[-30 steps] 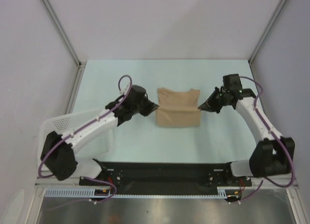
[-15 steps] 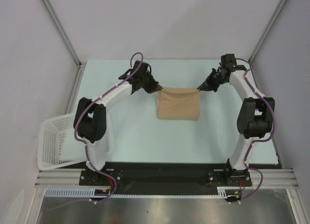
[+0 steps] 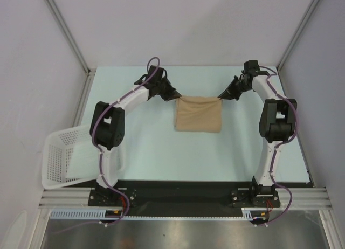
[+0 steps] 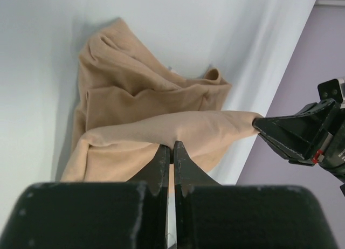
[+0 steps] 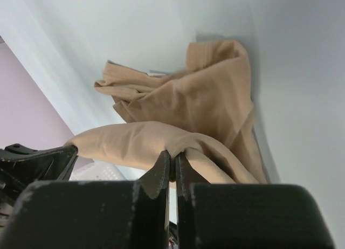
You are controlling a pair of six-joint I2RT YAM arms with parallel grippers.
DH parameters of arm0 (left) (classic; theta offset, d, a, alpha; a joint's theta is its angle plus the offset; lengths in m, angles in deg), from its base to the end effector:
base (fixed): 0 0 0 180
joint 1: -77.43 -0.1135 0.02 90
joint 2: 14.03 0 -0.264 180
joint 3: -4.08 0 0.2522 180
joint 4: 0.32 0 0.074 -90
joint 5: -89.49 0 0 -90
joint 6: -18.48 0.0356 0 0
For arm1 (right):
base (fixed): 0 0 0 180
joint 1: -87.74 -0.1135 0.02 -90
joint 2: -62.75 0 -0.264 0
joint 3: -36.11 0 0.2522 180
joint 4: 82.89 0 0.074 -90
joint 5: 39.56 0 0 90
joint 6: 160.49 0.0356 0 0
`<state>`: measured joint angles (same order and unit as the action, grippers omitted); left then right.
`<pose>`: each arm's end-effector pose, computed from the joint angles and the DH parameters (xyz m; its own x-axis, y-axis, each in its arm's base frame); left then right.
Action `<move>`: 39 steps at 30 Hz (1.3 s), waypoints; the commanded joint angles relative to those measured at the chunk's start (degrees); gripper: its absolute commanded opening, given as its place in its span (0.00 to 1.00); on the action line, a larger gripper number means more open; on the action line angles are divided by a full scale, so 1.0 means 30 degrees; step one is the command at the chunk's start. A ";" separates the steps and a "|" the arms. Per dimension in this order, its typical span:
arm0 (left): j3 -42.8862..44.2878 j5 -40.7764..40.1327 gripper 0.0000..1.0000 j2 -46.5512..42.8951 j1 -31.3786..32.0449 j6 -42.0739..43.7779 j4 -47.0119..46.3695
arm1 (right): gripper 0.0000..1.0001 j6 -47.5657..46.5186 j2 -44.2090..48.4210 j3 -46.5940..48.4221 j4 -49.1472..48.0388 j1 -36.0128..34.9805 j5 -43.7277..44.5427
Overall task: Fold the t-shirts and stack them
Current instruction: Fold the tshirt
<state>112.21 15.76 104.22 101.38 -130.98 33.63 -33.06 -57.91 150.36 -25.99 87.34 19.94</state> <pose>0.4264 -0.2003 0.2265 -0.8171 -0.5417 -0.1973 -0.2560 0.6474 -0.7178 0.4521 0.0212 0.2189 -0.8517 0.5178 -0.0811 0.3572 0.6867 0.6331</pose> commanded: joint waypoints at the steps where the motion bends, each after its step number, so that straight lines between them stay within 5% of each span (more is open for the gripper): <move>1: 0.1180 0.0728 0.01 0.0745 -0.0539 0.0017 -0.1102 | 0.06 -0.0289 -0.0820 0.1569 -0.0840 -0.0012 -0.0498; 5: 0.3922 0.0703 0.45 0.3463 -0.0687 0.2350 -0.0645 | 0.32 -0.0113 -0.3163 0.2974 -0.1690 0.0895 -0.0204; 6: 0.7676 -0.0113 0.51 0.4342 -0.0687 0.3288 0.2324 | 0.51 -0.0461 -0.3690 0.3791 -0.1403 0.1245 0.0318; 8: 1.1937 -0.1316 0.59 0.6164 -0.0687 0.5867 0.4452 | 0.67 -0.0523 -0.4690 0.6077 -0.0959 0.1511 -0.0114; 10: 1.3246 -0.3422 0.66 0.5848 -0.0687 0.7920 0.6478 | 0.73 -0.1719 -0.5131 0.8047 0.0758 0.1541 0.0290; 13: 1.1093 -0.5040 0.71 0.2523 -0.0687 0.9240 0.5991 | 0.77 -0.3942 -0.5835 1.2116 0.3980 0.1308 0.1553; 18: 0.4705 -0.3583 0.74 -0.1795 -0.0424 0.9918 0.3910 | 0.90 -0.6029 -0.1921 0.4619 0.1684 0.0926 0.0621; 23: -0.0271 -0.2115 0.77 -0.5808 0.1127 1.1292 0.3408 | 0.97 -0.8103 -0.1001 0.1311 -0.0695 0.0985 -0.0880; 32: -0.8243 -0.2113 0.79 -1.4802 0.3093 1.0710 0.3466 | 0.96 -0.9371 -0.2550 0.1539 -0.1138 0.0662 -0.1931; 39: -0.9658 -0.2641 0.80 -1.8147 0.2830 1.0681 0.5371 | 0.90 -0.9722 -0.3783 0.2011 -0.0931 0.0195 -0.2371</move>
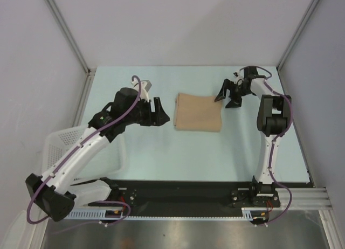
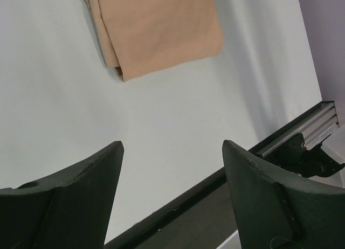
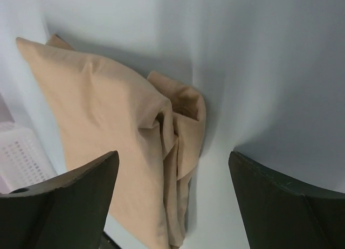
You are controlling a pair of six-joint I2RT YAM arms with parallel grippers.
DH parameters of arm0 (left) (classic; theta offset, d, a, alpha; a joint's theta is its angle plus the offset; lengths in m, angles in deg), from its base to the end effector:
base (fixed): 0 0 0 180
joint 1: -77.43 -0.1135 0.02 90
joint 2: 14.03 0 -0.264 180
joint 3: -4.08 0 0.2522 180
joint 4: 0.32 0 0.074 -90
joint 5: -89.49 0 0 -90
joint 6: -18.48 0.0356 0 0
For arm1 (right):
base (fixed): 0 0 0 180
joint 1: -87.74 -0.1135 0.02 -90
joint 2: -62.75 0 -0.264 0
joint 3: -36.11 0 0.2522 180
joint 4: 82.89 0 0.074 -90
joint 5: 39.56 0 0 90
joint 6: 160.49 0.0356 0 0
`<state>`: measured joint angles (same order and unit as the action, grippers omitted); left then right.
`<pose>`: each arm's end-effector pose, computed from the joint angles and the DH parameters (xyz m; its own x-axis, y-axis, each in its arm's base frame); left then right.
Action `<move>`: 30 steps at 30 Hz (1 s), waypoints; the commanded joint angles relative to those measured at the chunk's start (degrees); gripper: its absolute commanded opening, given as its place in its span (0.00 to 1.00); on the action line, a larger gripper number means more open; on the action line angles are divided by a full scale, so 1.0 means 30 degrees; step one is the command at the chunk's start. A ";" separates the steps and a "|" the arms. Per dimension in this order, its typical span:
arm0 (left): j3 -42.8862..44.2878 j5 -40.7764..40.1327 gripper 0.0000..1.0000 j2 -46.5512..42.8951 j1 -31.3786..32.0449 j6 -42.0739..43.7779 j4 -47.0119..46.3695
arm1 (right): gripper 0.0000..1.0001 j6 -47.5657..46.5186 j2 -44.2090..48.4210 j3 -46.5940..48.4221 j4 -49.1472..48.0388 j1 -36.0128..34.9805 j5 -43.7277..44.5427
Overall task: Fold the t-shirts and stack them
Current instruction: Fold the tshirt, then neatly place the folded tshirt to the corner
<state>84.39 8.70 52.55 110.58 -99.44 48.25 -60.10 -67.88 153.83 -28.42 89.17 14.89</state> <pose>0.2059 -0.1413 0.3533 -0.7269 -0.0773 -0.6824 0.3502 0.8131 -0.4651 0.4777 0.0088 0.1625 -0.9443 0.1704 -0.2815 -0.0335 0.8014 0.5973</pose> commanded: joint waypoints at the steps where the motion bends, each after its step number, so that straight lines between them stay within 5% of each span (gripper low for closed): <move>1: -0.0500 -0.0143 0.80 -0.1129 -0.0325 0.0080 0.0439 | 0.90 -0.0884 -0.0606 0.0941 -0.0151 -0.0419 -0.0718; 7: -0.2170 0.0795 0.80 -0.1804 -0.1701 -0.0068 -0.0702 | 0.76 -0.0740 -0.1719 0.2255 0.0226 -0.1180 -0.0691; 10: -0.2581 0.1264 0.80 -0.2010 -0.2346 0.0283 -0.0909 | 0.42 -0.1177 -0.2335 0.3280 0.1281 -0.1268 0.1090; 11: -0.2582 0.1265 0.80 -0.2039 -0.2464 0.0400 -0.0909 | 0.22 -0.1469 -0.2510 0.3604 0.1603 -0.1268 0.1388; 15: -0.2902 0.1557 0.81 -0.2039 -0.2757 0.0694 -0.1289 | 0.02 -0.2200 -0.2717 0.4748 0.2309 -0.1180 0.3409; 25: -0.3753 0.2114 0.80 -0.1367 -0.2875 0.0665 -0.0499 | 0.00 -0.7265 -0.4005 1.0254 0.4244 -0.0624 1.4266; 30: -0.4398 0.2320 0.79 -0.0197 -0.2730 0.0869 -0.0880 | 0.00 -1.0665 -0.5204 1.2041 0.1938 0.0898 1.5775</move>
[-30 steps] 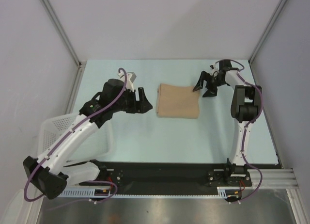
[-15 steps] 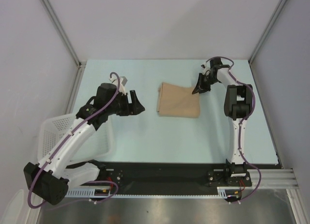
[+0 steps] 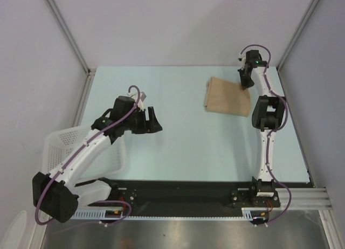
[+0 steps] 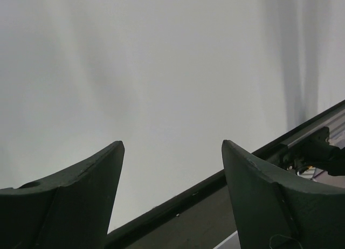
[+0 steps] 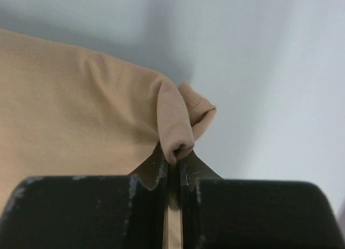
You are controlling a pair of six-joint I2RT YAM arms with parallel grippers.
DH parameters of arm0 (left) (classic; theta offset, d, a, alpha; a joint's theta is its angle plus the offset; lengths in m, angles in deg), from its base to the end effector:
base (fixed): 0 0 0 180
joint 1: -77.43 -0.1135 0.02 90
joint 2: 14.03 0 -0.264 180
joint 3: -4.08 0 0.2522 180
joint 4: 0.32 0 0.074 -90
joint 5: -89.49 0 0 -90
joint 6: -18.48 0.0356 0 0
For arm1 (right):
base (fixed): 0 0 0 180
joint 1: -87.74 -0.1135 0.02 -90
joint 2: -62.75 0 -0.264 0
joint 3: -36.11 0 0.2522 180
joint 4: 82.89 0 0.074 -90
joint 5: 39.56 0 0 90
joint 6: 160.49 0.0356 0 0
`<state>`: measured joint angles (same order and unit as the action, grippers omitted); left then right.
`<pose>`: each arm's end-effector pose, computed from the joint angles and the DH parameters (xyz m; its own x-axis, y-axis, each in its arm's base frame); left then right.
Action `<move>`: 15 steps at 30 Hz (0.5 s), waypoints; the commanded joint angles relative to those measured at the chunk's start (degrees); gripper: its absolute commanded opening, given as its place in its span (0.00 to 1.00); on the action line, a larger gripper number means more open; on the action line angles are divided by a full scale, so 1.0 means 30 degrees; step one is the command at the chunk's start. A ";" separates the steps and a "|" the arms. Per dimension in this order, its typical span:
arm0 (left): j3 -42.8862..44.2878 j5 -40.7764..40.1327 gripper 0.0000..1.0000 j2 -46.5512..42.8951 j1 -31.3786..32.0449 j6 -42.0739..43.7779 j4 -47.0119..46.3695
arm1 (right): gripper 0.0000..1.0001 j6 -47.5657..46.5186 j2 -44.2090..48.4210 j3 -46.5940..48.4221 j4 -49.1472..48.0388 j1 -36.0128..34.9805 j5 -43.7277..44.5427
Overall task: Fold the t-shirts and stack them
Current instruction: Neatly place the folded tshirt to the corner
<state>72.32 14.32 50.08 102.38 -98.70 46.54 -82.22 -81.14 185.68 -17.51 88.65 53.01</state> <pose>0.2100 -0.1078 0.2956 -0.8114 -0.1095 -0.5741 0.2334 0.8399 -0.4900 0.5394 -0.0102 0.1994 -0.8531 -0.1896 -0.4861 -0.1378 0.9804 -0.1405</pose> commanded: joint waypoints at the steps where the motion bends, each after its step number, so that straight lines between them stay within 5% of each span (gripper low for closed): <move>1: -0.0405 0.0244 0.79 0.0891 0.0120 0.0767 -0.0166 | 0.00 -0.4110 -0.0959 0.1749 -0.2026 0.1220 0.3418; 7: -0.0464 -0.0724 0.77 0.2239 0.1029 0.1881 0.0156 | 0.00 -0.6138 -0.2920 0.4942 -0.3988 0.2743 0.3829; 11: 0.0003 -0.0376 0.76 0.3206 0.1321 0.2232 -0.0047 | 0.00 -0.8655 -0.1900 0.1619 -1.0094 0.2686 0.4182; 15: 0.0794 -0.0781 0.75 0.3705 0.1352 0.2555 0.0478 | 0.00 -0.9301 -0.2483 0.1811 -1.2599 0.2978 0.4649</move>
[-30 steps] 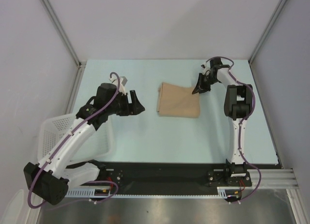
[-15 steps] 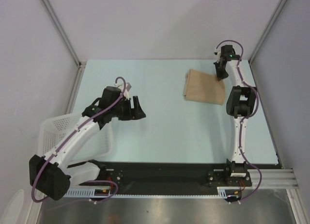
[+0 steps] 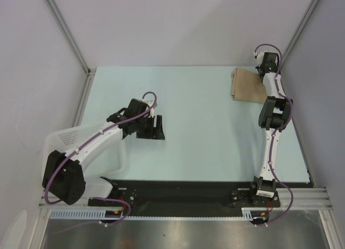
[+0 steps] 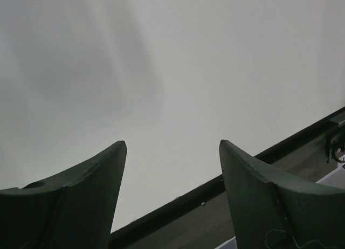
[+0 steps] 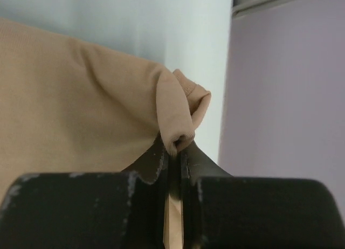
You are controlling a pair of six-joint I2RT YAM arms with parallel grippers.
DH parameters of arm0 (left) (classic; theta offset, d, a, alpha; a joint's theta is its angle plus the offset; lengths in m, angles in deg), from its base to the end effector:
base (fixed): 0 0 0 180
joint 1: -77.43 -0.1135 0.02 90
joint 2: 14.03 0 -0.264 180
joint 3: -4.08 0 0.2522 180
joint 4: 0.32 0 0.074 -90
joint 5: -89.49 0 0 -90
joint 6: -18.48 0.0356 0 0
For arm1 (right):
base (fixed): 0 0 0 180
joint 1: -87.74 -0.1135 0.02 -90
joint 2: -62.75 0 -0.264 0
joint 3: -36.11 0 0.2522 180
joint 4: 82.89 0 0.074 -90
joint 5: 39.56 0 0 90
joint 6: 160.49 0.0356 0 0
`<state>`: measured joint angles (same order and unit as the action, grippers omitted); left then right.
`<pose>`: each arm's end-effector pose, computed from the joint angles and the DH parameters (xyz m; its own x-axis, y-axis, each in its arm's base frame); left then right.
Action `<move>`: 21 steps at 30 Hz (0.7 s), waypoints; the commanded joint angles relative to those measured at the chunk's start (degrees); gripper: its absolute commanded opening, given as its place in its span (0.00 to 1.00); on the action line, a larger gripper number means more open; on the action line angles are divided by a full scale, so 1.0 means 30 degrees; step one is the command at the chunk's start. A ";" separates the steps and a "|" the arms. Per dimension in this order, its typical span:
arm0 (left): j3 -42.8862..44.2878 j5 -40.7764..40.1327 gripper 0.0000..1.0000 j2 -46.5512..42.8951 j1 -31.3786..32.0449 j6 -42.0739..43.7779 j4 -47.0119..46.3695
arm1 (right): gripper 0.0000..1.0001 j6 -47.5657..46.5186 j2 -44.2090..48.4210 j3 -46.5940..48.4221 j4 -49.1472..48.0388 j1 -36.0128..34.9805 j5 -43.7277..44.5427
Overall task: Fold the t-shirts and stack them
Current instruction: Neatly place the folded tshirt to the corner
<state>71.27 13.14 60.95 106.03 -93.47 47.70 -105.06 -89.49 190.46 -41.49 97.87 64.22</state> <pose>0.2264 -0.1330 0.2445 -0.8910 0.0721 -0.4482 0.2680 0.8805 -0.3911 0.5790 -0.1121 0.1770 -0.7132 -0.4324 -0.5517 -0.0636 0.8238 -0.5634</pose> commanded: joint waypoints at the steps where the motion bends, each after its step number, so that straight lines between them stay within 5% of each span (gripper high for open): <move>1: 0.1377 -0.0506 0.75 0.0056 0.0135 0.0640 0.0383 | 0.00 -0.1981 -0.0078 0.0157 -0.5222 -0.0067 0.1117; 15: 0.1438 -0.0272 0.73 0.0113 0.0281 0.0726 0.0768 | 0.02 -0.3799 -0.2190 0.0861 -0.9008 0.0432 0.0855; 18: 0.1438 -0.0155 0.73 0.0202 0.0310 0.0815 0.0738 | 0.87 -0.3303 -0.2191 0.0596 -1.1435 0.0139 0.2923; 19: 0.1467 -0.0155 0.73 0.0144 0.0281 0.0902 0.0796 | 0.99 -0.3157 -0.2104 0.0944 -1.1555 0.0081 0.3516; 21: 0.1584 -0.0476 0.74 -0.0061 0.0281 0.0990 0.1029 | 1.00 -0.2312 -0.1725 0.1385 -1.1032 -0.0124 0.5267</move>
<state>73.44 12.68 61.62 106.56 -92.36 50.50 -114.85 -96.40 191.56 -68.99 98.64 71.68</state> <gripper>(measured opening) 0.735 0.987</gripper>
